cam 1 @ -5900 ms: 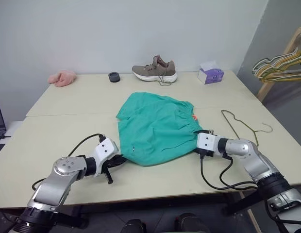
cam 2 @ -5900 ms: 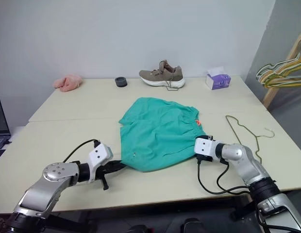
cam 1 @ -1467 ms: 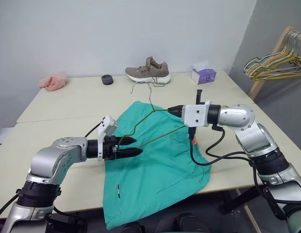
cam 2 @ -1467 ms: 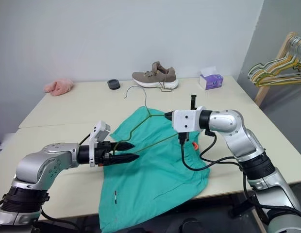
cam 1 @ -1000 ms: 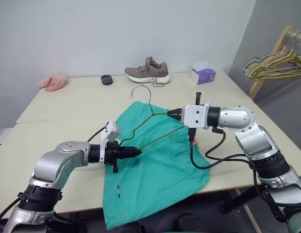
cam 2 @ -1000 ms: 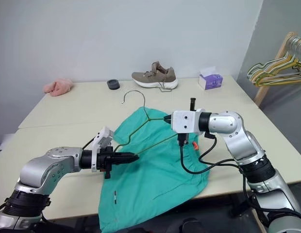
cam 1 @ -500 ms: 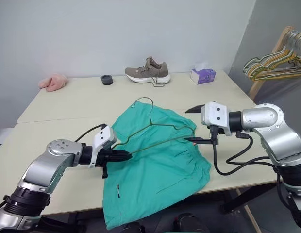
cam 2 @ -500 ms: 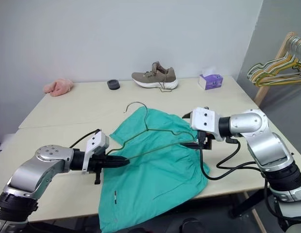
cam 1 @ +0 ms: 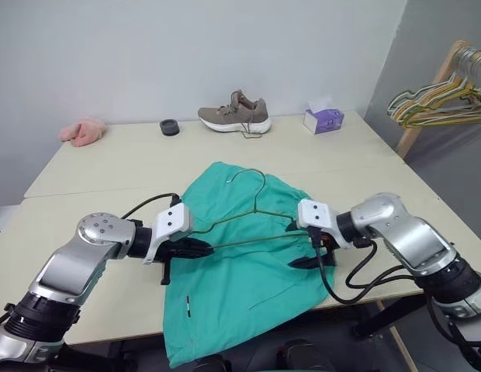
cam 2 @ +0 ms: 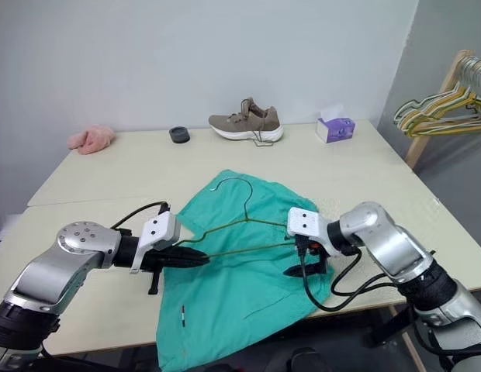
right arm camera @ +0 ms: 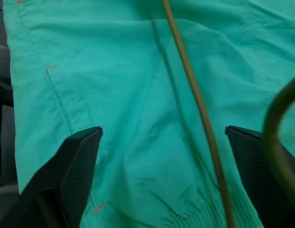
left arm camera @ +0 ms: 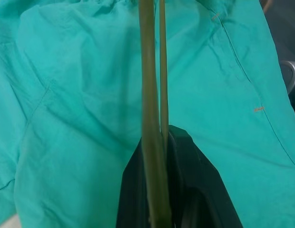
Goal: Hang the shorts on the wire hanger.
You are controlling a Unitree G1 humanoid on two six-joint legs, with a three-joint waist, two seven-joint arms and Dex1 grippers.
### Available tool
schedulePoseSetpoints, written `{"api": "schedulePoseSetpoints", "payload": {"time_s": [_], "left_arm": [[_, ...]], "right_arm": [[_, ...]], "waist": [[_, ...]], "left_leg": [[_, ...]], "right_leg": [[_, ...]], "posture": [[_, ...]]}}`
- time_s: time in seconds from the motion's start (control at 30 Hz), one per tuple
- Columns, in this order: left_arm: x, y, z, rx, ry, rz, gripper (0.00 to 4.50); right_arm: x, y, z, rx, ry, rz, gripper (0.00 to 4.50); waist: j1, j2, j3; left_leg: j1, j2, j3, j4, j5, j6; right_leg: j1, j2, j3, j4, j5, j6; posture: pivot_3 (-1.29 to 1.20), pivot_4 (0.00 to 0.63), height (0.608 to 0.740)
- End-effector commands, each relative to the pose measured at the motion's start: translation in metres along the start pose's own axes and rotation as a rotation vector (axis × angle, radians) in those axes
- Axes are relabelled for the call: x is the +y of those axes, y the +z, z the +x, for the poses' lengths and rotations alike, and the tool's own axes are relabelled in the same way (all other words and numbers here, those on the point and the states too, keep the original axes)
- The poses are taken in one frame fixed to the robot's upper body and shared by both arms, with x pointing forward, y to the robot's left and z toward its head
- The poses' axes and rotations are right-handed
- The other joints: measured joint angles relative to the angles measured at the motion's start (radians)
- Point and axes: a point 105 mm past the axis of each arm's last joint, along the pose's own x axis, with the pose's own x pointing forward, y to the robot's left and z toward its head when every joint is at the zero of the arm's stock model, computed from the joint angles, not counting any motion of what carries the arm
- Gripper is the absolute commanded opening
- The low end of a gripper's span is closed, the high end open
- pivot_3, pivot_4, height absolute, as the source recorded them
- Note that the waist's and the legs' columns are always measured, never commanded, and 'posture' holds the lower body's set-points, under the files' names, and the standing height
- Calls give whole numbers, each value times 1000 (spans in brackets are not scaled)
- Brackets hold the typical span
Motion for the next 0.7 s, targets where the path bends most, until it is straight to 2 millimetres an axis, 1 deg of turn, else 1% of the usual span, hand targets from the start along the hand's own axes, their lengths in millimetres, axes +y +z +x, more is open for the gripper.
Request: {"api": "schedulePoseSetpoints", "payload": {"time_s": [0.03,0.23,0.33,0.5,0.6,0.67,0.7], "left_arm": [[-1,8,-3,1,1,58,0],[-4,9,-3,8,-9,76,0],[-5,10,-2,8,-18,82,0],[-7,13,0,-9,-23,94,0],[-5,17,1,-49,-11,59,0],[-2,22,-1,-101,1,18,527],[-1,23,-3,-114,6,4,716]], "right_arm": [[-2,7,-3,4,3,-6,3241],[-1,2,1,22,14,44,1018],[-1,1,1,27,17,59,13],[1,-1,0,27,22,78,13],[3,-2,-2,24,24,93,13],[5,-7,-6,28,23,109,0],[6,-9,-8,30,23,114,0]], "waist": [[1,0,0],[1,0,0],[1,0,0],[1,0,0],[1,0,0],[1,0,0],[2,0,0]], "left_leg": [[0,0,0,0,0,0],[0,0,0,0,0,0],[0,0,-1,0,0,0],[0,0,-1,0,0,0],[0,0,-1,0,0,0],[0,0,-1,0,0,0],[0,0,-1,0,0,0]], "right_leg": [[0,0,0,0,0,0],[0,0,0,0,0,0],[0,0,-1,0,0,0],[0,0,-1,0,0,0],[0,0,-1,0,0,0],[0,0,-1,0,0,0],[0,0,-1,0,0,0]], "posture": [[-130,0,740],[-129,0,740],[-133,0,740],[-136,0,740],[-137,0,740],[-135,0,740],[-135,0,740]]}}
